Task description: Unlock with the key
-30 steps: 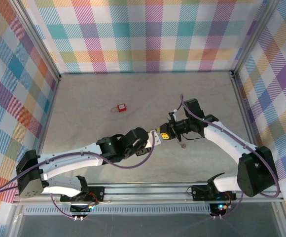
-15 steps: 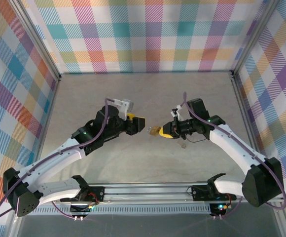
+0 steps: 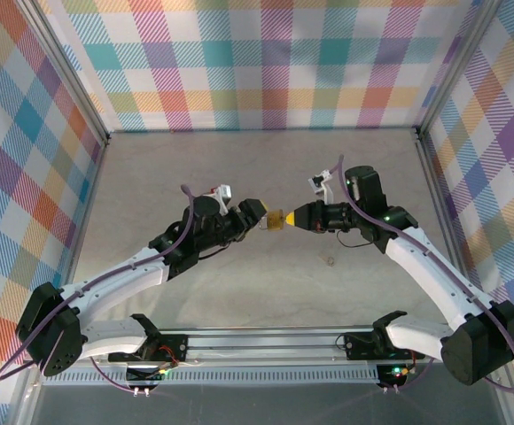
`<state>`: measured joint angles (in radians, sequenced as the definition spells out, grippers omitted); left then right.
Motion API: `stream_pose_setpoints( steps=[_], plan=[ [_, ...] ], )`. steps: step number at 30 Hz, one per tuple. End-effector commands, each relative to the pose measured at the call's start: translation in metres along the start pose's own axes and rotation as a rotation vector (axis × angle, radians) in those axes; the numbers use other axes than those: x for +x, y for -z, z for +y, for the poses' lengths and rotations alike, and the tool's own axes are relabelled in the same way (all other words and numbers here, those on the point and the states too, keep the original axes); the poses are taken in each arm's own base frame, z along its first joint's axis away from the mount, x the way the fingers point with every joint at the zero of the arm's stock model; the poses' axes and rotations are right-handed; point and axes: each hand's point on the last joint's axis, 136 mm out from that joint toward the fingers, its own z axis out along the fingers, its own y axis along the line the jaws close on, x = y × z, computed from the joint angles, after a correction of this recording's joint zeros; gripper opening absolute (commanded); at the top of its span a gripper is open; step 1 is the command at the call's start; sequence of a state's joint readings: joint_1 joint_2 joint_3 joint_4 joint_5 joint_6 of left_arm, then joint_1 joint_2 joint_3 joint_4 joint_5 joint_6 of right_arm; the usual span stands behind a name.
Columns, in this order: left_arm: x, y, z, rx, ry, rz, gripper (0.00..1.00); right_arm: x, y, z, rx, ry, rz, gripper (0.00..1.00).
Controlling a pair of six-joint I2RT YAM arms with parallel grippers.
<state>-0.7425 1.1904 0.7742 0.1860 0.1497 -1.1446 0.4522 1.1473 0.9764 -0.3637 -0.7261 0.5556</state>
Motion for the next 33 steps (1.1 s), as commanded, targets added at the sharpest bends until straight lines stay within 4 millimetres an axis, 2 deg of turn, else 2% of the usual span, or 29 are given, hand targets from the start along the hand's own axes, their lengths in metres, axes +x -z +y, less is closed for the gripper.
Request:
stream_pose_setpoints(
  steps=[1, 5, 12, 19, 25, 33],
  plan=[
    [-0.007, 0.002, -0.028, 0.137, 0.095, -0.018, 0.65, -0.015, 0.003, 0.027, -0.079, 0.113, -0.053, 0.0],
    [-0.001, -0.008, -0.018, 0.139, 0.134, 0.004, 0.63, -0.014, -0.004, 0.024, -0.084, 0.098, -0.048, 0.0],
    [0.007, -0.019, 0.018, 0.058, 0.175, 0.015, 0.6, -0.004, -0.017, 0.005, -0.06, 0.054, -0.009, 0.0],
    [0.017, -0.029, 0.052, 0.0, 0.205, 0.028, 0.6, 0.012, -0.036, -0.027, -0.033, -0.02, 0.038, 0.0],
    [0.026, -0.036, 0.093, -0.093, 0.238, 0.028, 0.59, 0.029, -0.05, -0.063, 0.03, -0.067, 0.087, 0.0],
    [0.044, -0.042, 0.124, -0.199, 0.232, 0.062, 0.57, 0.059, -0.059, -0.104, 0.143, -0.132, 0.177, 0.0]
  ],
)
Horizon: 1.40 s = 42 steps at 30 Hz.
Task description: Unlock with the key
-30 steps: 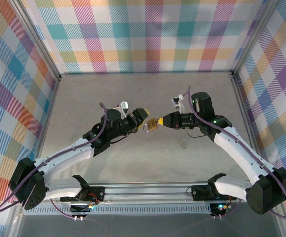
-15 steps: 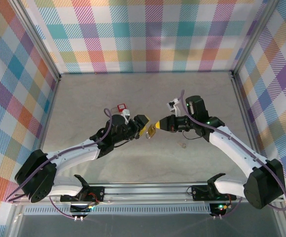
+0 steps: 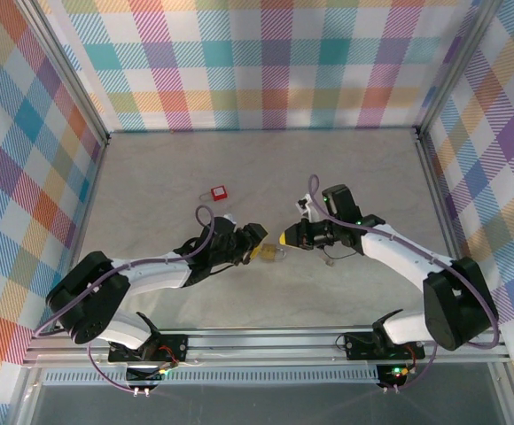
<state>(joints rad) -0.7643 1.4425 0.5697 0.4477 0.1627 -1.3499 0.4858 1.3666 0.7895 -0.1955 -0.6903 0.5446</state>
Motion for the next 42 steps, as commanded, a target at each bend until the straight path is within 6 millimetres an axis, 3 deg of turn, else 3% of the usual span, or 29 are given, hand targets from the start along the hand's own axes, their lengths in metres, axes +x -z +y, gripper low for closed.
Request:
stream_pose_setpoints(
  steps=[1, 6, 9, 11, 13, 16, 19, 22, 25, 29, 37, 42],
  plan=[
    [0.0, -0.001, 0.009, -0.023, 0.008, -0.021, 0.56, 0.011, -0.004, -0.015, 0.058, 0.003, 0.031, 0.05],
    [-0.004, 0.016, 0.009, -0.191, -0.157, -0.046, 0.59, 0.017, 0.003, -0.031, 0.171, -0.037, 0.04, 0.28],
    [-0.01, 0.025, 0.014, -0.349, -0.324, -0.044, 0.62, 0.019, 0.009, -0.037, 0.223, -0.052, 0.031, 0.48],
    [-0.014, 0.027, 0.019, -0.448, -0.434, -0.019, 0.6, 0.021, 0.011, -0.04, 0.239, -0.056, 0.035, 0.61],
    [-0.012, 0.018, 0.013, -0.481, -0.572, 0.051, 0.61, 0.026, 0.012, -0.047, 0.279, -0.114, 0.054, 0.67],
    [0.0, -0.003, 0.005, -0.52, -0.823, 0.245, 0.59, 0.032, 0.014, -0.052, 0.311, -0.198, 0.06, 0.72],
    [0.008, -0.014, 0.015, -0.608, -1.028, 0.426, 0.7, 0.031, 0.029, -0.049, 0.357, -0.212, 0.021, 0.77],
    [0.005, -0.017, 0.025, -0.679, -1.184, 0.524, 0.75, 0.028, 0.05, -0.038, 0.384, -0.193, -0.025, 0.82],
    [0.007, -0.021, 0.03, -0.683, -1.279, 0.601, 0.84, 0.028, 0.069, -0.024, 0.379, -0.164, -0.057, 0.89],
    [0.015, -0.024, 0.037, -0.655, -1.361, 0.708, 0.88, 0.03, 0.082, -0.012, 0.374, -0.146, -0.071, 0.93],
    [0.022, -0.033, 0.047, -0.626, -1.521, 0.88, 0.88, 0.028, 0.079, -0.013, 0.355, -0.164, -0.071, 0.94],
    [0.012, -0.043, 0.056, -0.673, -1.594, 0.903, 0.88, 0.027, 0.081, -0.01, 0.348, -0.158, -0.081, 0.94]
  ],
)
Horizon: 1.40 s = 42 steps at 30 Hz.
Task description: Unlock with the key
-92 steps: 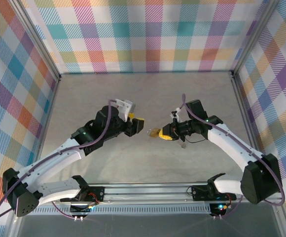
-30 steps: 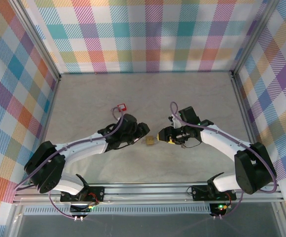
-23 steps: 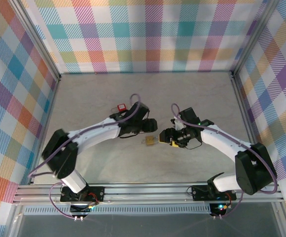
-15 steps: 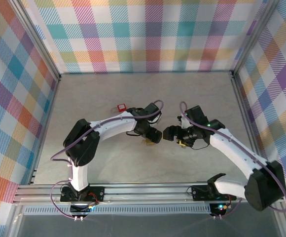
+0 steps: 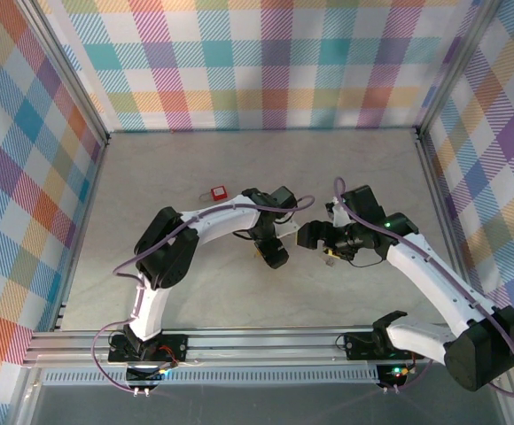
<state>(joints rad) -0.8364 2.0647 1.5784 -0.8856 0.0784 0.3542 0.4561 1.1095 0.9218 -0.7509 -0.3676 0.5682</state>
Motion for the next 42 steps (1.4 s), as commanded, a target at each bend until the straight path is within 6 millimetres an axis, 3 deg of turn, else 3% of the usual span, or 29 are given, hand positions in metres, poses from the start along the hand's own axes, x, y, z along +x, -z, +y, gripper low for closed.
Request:
stream_pose_setpoints(
  steps=[1, 8, 14, 25, 30, 32, 38, 42],
  plan=[
    [0.006, -0.005, 0.001, -0.018, -0.104, 0.066, 0.88, 0.004, 0.004, -0.001, 0.0, -0.014, 0.007, 0.94],
    [0.006, -0.028, 0.005, -0.014, -0.116, 0.104, 0.82, 0.005, 0.013, -0.001, 0.002, -0.009, -0.018, 0.94],
    [0.011, -0.042, 0.005, -0.005, -0.071, 0.125, 0.59, 0.002, 0.017, 0.0, 0.0, -0.008, -0.038, 0.94],
    [0.019, -0.027, -0.005, 0.033, 0.142, 0.037, 0.33, -0.01, 0.01, 0.002, -0.008, -0.013, -0.051, 0.94],
    [0.006, 0.009, 0.002, 0.151, 0.393, -0.14, 0.2, -0.017, 0.01, 0.005, -0.026, -0.009, -0.081, 0.94],
    [-0.006, 0.036, 0.012, 0.231, 0.551, -0.275, 0.11, -0.018, 0.011, 0.014, -0.087, 0.024, -0.104, 0.94],
    [-0.048, 0.124, 0.033, 0.509, 0.908, -0.695, 0.05, -0.012, 0.011, 0.044, -0.354, 0.114, -0.192, 0.92],
    [-0.061, 0.161, 0.039, 0.627, 1.05, -0.852, 0.03, -0.009, 0.006, 0.059, -0.405, 0.201, -0.248, 0.87]
  ],
)
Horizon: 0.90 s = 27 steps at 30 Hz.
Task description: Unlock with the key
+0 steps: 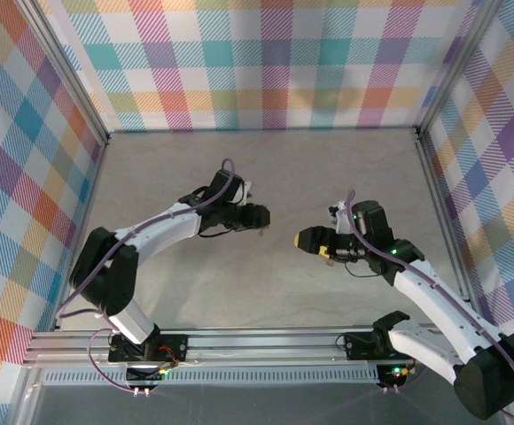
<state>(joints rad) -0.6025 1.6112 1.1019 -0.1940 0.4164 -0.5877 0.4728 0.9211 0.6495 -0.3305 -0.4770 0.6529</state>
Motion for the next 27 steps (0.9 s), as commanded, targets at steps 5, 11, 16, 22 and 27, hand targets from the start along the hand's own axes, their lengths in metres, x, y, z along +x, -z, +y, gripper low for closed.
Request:
stream_pose_setpoints(
  steps=[5, 11, 16, 22, 27],
  plan=[
    [-0.044, 0.035, -0.087, 0.386, 0.274, -0.213, 0.0, -0.025, -0.01, 0.04, -0.145, 0.158, -0.134, 0.79],
    [-0.039, 0.039, -0.098, 0.37, 0.276, -0.229, 0.0, -0.044, -0.027, 0.039, -0.121, 0.168, -0.143, 0.62],
    [-0.032, 0.037, -0.101, 0.364, 0.276, -0.217, 0.0, -0.054, -0.043, 0.032, -0.086, 0.156, -0.127, 0.51],
    [-0.027, 0.037, -0.098, 0.345, 0.27, -0.22, 0.0, -0.066, -0.043, 0.033, -0.077, 0.149, -0.148, 0.43],
    [-0.025, 0.036, -0.099, 0.347, 0.261, -0.217, 0.0, -0.072, -0.045, 0.029, -0.087, 0.107, -0.15, 0.33]
  ],
)
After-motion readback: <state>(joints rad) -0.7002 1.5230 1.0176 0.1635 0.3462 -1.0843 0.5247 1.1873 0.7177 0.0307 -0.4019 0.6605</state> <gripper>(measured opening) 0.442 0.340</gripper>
